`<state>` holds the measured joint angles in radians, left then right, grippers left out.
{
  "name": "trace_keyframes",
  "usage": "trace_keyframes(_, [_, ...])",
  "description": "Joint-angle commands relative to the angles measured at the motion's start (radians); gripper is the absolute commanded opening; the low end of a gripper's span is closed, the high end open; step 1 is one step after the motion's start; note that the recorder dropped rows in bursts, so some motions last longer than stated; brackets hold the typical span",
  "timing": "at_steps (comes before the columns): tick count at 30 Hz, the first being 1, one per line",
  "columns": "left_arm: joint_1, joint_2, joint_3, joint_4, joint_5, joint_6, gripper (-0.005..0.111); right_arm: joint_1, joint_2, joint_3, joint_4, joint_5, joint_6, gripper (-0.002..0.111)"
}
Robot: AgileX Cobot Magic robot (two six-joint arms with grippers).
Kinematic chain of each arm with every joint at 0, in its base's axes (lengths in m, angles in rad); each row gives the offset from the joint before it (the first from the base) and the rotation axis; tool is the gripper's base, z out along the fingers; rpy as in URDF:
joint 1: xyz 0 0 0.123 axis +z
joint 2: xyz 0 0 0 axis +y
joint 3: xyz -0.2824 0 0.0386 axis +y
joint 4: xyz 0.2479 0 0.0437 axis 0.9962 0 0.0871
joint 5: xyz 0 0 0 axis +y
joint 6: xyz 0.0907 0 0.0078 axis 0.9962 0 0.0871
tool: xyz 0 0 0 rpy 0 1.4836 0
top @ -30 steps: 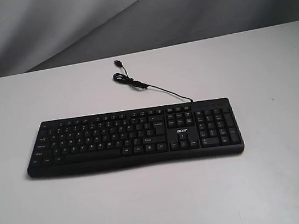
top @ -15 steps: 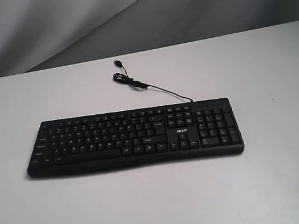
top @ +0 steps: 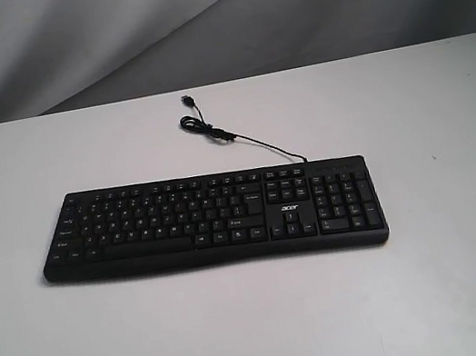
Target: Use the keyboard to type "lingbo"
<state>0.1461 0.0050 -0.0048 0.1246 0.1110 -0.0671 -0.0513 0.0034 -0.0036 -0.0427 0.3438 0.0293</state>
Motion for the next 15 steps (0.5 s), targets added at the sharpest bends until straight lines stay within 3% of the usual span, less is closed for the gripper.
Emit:
trace_keyframes(1, [-0.007,-0.005,0.005,0.0,-0.01,-0.002,0.001,-0.009,-0.003,0.004,-0.055,-0.057,-0.003,0.0])
trace_keyframes(7, [-0.007,-0.005,0.005,0.0,-0.01,-0.002,0.001,-0.009,-0.003,0.004,-0.031,-0.42,0.001,0.0])
trace_keyframes(15, [-0.007,-0.005,0.005,0.0,-0.01,-0.002,0.001,-0.009,-0.003,0.004,-0.025,-0.765,0.049,0.0])
